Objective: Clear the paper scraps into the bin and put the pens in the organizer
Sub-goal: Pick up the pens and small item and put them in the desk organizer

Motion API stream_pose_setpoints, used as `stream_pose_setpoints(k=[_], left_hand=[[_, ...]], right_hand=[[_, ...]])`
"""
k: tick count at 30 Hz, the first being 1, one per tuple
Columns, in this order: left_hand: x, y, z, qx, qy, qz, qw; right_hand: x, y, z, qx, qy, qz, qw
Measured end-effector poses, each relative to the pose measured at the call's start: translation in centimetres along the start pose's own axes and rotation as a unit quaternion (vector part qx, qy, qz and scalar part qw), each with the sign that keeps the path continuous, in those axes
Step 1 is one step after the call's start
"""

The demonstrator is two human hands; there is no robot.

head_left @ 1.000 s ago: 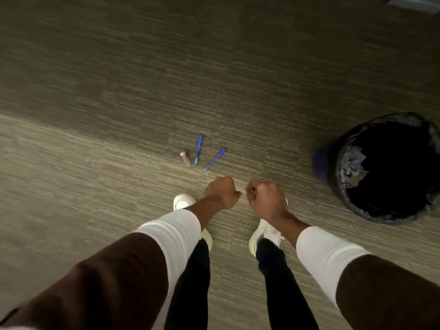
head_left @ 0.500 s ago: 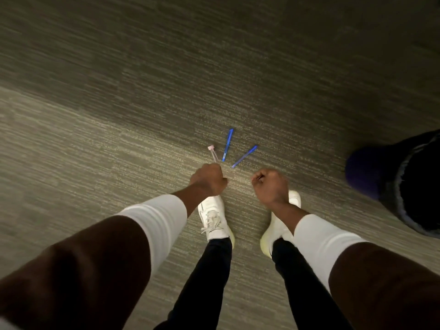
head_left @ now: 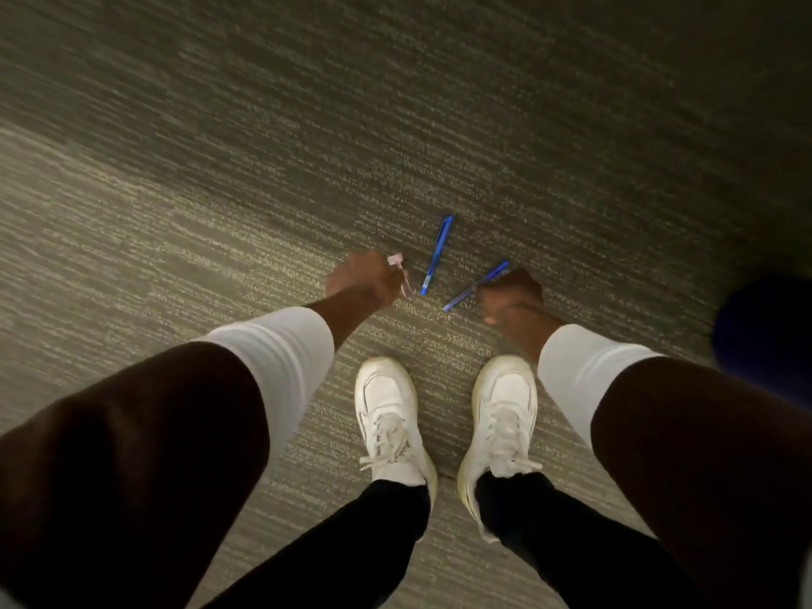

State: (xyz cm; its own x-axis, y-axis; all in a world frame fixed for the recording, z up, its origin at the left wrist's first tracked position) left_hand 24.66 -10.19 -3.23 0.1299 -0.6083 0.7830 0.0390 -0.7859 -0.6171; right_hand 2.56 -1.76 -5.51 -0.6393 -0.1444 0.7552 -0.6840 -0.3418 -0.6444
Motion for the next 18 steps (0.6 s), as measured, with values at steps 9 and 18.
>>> stream_pose_setpoints(k=[9, 18], left_hand=[[-5.2, 2.4, 0.1, 0.051, -0.077, -0.012, 0.996], [-2.6, 0.6, 0.3, 0.024, -0.068, -0.060, 0.996]], right_hand=[[-4.2, 2.6, 0.9, 0.073, 0.017, -0.116, 0.990], [-4.0, -0.2, 5.1, 0.102, 0.084, -0.066, 0.989]])
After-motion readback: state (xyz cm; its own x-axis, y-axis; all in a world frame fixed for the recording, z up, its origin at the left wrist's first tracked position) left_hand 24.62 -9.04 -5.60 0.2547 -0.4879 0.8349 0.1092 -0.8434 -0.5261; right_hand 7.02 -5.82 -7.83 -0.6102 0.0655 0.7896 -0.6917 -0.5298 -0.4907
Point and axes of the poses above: each hand's wrist, its own y-axis towards the middle knuckle, its own x-axis out of the back of the hand, z = x × y, the point moved 2 cm from there along y, towards the middle knuckle, and after that the axes turned 13 degrees about -z, right-handed, at the moved point
